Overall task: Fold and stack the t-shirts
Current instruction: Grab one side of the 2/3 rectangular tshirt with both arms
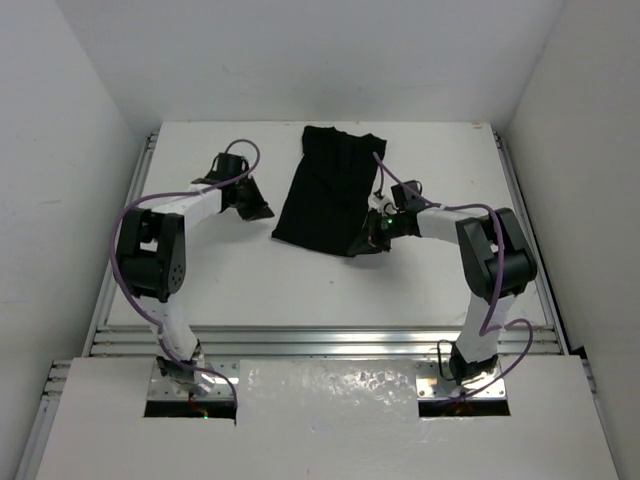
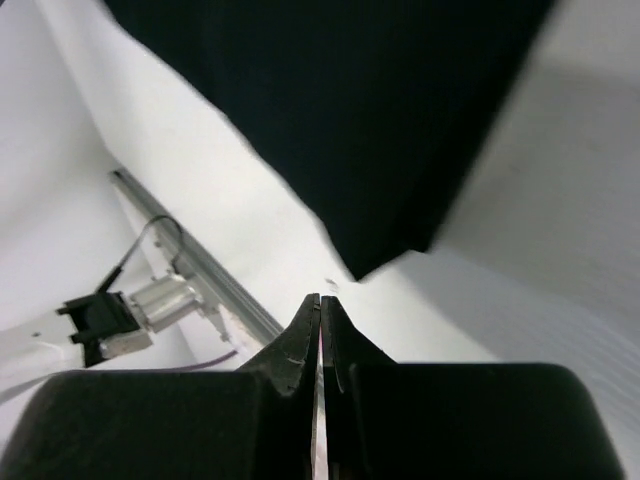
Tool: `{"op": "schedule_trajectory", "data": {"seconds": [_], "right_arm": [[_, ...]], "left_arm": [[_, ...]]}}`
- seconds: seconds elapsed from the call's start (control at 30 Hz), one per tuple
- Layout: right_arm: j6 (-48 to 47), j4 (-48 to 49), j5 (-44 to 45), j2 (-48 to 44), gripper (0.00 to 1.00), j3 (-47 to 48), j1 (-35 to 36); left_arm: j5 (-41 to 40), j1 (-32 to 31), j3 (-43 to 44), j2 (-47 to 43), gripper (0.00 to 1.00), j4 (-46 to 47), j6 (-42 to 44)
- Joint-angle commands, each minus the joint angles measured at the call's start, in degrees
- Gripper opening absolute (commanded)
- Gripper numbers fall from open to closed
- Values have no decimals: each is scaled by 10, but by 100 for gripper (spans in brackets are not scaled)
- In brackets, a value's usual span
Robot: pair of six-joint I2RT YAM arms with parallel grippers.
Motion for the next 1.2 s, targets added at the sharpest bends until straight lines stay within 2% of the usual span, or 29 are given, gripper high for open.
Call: {"op": "schedule_trajectory", "data": {"seconds": [0.0,0.17,0.27,0.43,0.53,0.67,0.77,0.83,0.87,0.93,1.07,1.17], "right_arm": [[51,106,-12,-26,0,11,0],[52,80,-29,53,0,72,2],[51,65,-46,101,0,90,1],[63,62,-46,113,0,20,1],[63,57,-10,94,0,-31,-7],[70,38,44,55,0,-82,-23],[32,-13,43,66,0,-71,-30],[-6,-48,11,83,5,-34,-33],[-61,-121,11,95,10,-8,-32],[-129,-218,33,125,12,63,-34],[-158,-275,71,136,11,128,-43],[-153,-283,65,138,6,126,-56]], "left_arm": [[56,-6,59,-40,0,65,23],[111,-6,75,5,0,101,-13],[119,-6,78,50,0,87,-33],[79,-6,11,68,0,66,-52],[42,-6,-40,71,0,55,-66],[-30,-10,-131,27,0,49,-89],[-64,-25,-185,-19,0,44,-99],[-80,-35,-213,-41,0,31,-104],[-79,-44,-224,-62,0,29,-106],[-78,-54,-257,-94,0,18,-118],[-64,-64,-304,-137,0,35,-118],[-68,-64,-299,-143,0,28,-103]]}}
